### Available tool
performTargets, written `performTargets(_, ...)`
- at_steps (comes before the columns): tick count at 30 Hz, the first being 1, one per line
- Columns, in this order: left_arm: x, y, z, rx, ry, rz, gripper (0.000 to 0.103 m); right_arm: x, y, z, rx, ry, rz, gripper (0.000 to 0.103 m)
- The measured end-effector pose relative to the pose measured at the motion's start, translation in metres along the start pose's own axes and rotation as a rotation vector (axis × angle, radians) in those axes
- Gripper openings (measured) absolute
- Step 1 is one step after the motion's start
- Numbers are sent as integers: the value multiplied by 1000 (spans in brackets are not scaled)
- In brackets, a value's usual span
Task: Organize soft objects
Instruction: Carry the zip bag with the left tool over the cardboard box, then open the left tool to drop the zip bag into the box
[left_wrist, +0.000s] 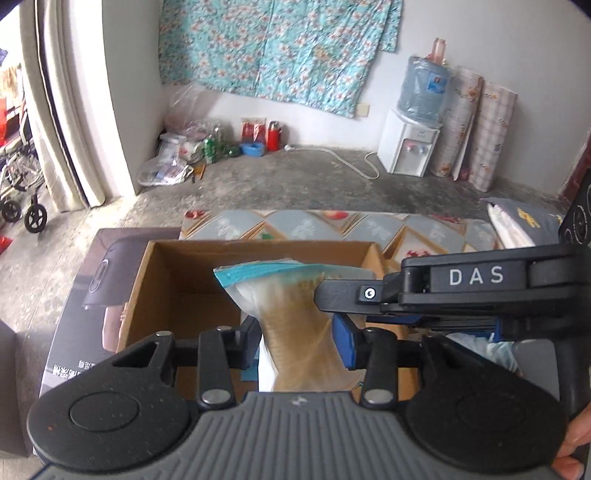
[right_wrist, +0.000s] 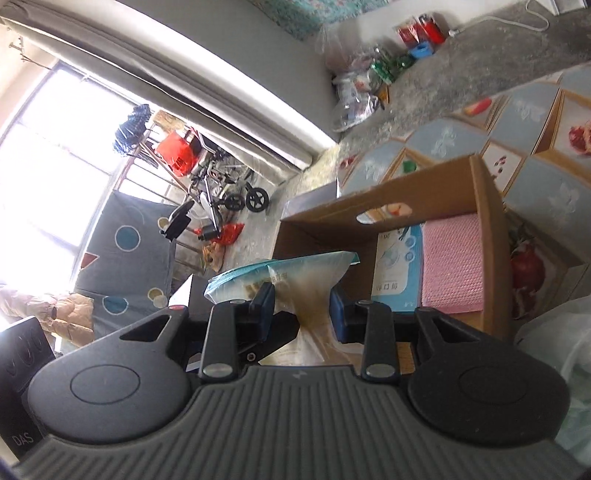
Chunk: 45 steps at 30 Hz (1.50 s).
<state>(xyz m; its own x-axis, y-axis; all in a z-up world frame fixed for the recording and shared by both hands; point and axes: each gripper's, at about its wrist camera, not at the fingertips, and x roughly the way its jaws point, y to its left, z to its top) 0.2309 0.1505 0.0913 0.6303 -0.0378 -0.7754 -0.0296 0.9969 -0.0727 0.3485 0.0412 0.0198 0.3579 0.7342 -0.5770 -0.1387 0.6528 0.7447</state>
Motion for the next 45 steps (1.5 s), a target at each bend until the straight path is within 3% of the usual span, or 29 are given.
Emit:
performTargets(6,47,41,-1,-7,74,45,44,73,-18,8,129,101,-17,31)
performTargets(12,89,63,5,14,136,81,44,125,-44,18,241,141,-15,32)
performTargets(19,128,78,9,17,176,132,48,168,-72,30,311,146,-27,33)
performTargets(24,135,75,8,56,172,161,57,176,-76,31,301,136,-56,35)
performTargets(34,98,69,13,35,103,166,59,141,-49,32,185,90,-57,41)
performTargets(38,58,54,8,31,49,129,67,97,-24,24,72,38,-49,48)
performTargets(45,-15,2,-17,50,-44,15,72,-18,-6,-5,-110,-64,-66,61)
